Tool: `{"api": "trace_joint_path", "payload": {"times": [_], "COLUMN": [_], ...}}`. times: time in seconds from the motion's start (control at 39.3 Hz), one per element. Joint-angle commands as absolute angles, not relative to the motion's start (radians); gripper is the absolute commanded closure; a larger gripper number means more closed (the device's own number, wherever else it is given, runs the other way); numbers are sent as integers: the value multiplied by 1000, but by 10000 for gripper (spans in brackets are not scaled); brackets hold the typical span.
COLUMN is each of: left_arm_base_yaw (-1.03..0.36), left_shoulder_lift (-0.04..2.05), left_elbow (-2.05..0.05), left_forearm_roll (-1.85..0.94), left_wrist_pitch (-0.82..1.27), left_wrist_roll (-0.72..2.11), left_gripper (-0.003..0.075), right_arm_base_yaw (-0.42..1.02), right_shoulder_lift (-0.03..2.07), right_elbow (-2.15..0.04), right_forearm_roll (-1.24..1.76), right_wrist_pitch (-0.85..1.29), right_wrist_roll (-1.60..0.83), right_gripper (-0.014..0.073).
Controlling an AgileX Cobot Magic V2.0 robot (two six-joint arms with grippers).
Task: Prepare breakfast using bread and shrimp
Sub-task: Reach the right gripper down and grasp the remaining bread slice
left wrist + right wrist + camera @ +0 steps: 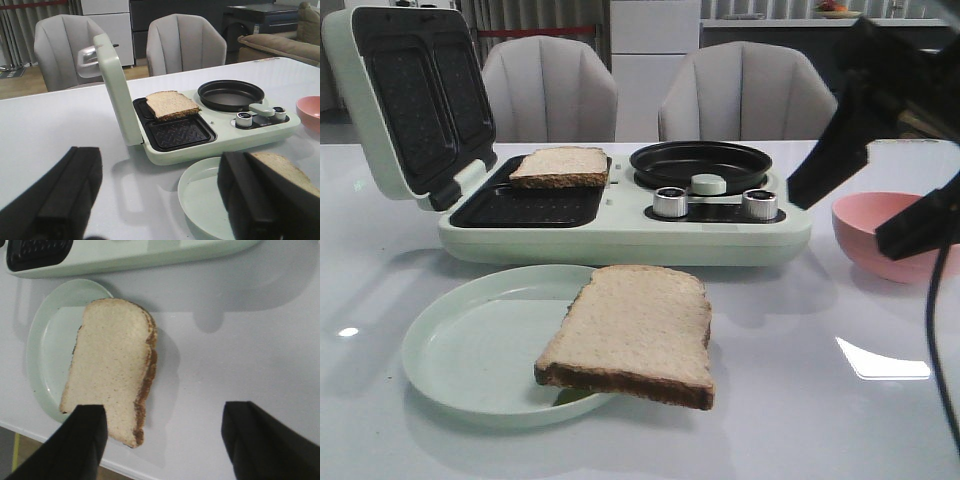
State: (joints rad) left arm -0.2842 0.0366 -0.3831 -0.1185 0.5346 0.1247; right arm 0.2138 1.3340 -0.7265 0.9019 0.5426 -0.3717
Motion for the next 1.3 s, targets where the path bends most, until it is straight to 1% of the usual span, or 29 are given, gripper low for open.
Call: {"api": "trace_joint_path", "payload": {"times": [0.0, 0.13, 0.23, 0.33, 0.51, 0.69, 0.92, 0.99, 1.15, 1.2, 1.22, 1.27], "left_arm_base_yaw": [-291, -291, -291, -291, -291, -291, -291, -291, -291, -291, -291, -291], "left_shoulder_lift": [50, 50, 50, 50, 50, 50, 50, 50, 50, 50, 50, 50], "left_elbow": [-409, -409, -409, -409, -409, -409, -409, -409, -409, -409, -409, -409], "left_forearm_roll": [-134, -134, -134, -134, -134, -134, -134, -134, -134, -134, -134, -134], "left_wrist_pitch": [451, 451, 451, 451, 451, 451, 451, 451, 451, 451, 451, 451], "left_wrist_roll": [114, 114, 114, 114, 114, 114, 114, 114, 114, 114, 114, 114], "left_gripper": [190, 190, 190, 190, 190, 190, 190, 190, 190, 190, 190, 190], "right_arm_base_yaw": [215, 215, 215, 215, 215, 215, 215, 215, 215, 215, 215, 215], "right_shoulder_lift": [1399, 1503, 1591, 1656, 1750, 1813, 1887, 1905, 1910, 1910, 1910, 1910], "right_elbow": [-759, -759, -759, -759, -759, -759, -770, -779, -789, -789, -789, -789], "right_forearm_roll": [1147, 1362, 1576, 1692, 1794, 1884, 1903, 1903, 1903, 1903, 1903, 1903], "right_wrist_pitch": [532, 563, 628, 681, 731, 828, 887, 906, 925, 925, 926, 932], "right_wrist_roll": [-579, -757, -960, -1063, -1159, -1229, -1235, -1244, -1247, -1247, -1247, -1250], "right_gripper": [13, 13, 13, 13, 13, 13, 26, 85, 309, 363, 383, 395]}}
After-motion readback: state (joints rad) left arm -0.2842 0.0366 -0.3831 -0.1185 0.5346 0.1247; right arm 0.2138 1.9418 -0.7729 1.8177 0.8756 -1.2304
